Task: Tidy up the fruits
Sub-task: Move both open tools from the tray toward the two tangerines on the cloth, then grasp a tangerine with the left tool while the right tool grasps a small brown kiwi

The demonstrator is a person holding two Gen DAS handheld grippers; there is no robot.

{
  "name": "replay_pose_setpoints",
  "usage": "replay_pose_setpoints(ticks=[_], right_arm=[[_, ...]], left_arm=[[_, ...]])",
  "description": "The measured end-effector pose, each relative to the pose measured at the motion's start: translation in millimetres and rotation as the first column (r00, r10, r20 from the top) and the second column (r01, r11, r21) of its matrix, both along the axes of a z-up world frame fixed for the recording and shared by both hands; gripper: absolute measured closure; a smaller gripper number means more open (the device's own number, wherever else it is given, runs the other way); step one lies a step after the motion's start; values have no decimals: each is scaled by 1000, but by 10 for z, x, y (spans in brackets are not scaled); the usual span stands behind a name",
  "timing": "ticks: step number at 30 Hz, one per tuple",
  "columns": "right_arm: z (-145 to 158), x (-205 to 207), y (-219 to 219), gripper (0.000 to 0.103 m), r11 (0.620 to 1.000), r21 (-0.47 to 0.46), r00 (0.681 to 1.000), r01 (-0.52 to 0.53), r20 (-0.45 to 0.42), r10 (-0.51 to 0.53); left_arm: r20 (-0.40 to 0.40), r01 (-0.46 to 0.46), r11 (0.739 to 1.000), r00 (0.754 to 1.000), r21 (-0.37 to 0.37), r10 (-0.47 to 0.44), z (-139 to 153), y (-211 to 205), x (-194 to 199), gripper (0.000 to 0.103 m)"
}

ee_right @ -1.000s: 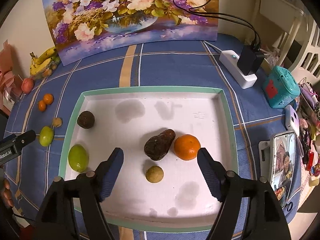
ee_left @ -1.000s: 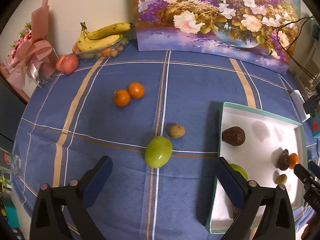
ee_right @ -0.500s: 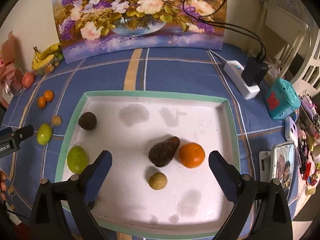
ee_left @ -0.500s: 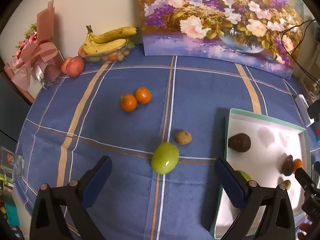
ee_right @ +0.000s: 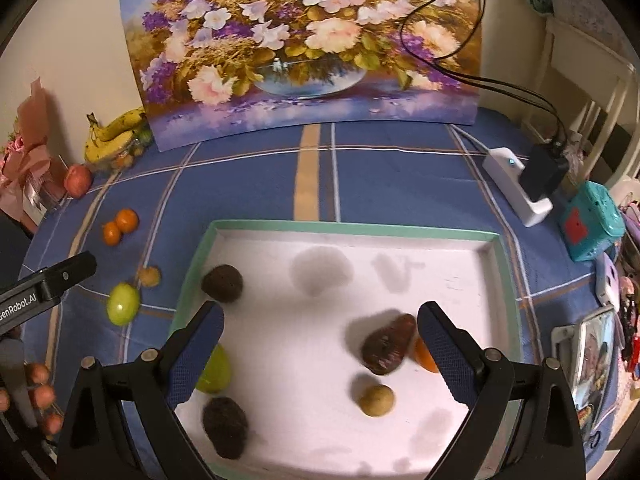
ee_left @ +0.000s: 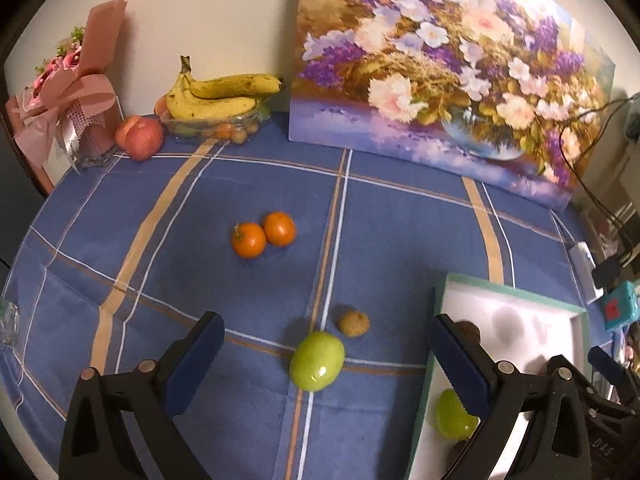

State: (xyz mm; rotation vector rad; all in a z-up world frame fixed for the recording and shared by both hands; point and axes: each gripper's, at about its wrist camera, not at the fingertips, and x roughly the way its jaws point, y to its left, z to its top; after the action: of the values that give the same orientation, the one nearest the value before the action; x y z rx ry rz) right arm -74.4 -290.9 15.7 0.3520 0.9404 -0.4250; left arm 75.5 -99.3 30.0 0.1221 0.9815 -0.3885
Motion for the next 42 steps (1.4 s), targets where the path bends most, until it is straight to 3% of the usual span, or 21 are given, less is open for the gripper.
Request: replay_pose_setpoints(ticks=[15, 19, 32, 42], right_arm=[[70, 558, 60, 5, 996, -2, 995, -91, 32, 91], [103, 674, 37, 6, 996, 14, 994, -93, 56, 92], [77, 1083, 212, 6, 991, 18, 991, -135, 27, 134], [-19, 1371, 421, 6, 984, 35, 985, -173, 6, 173]], left_arm=[[68, -77, 995, 994, -57, 81, 126, 208, 566, 0], [44, -113, 990, 992, -83, 117, 139, 300, 758, 0], [9, -190, 980, 982, -53, 190, 91, 572, 1157, 0], [-11, -240, 967, 971, -85, 240, 62, 850, 1381, 0]])
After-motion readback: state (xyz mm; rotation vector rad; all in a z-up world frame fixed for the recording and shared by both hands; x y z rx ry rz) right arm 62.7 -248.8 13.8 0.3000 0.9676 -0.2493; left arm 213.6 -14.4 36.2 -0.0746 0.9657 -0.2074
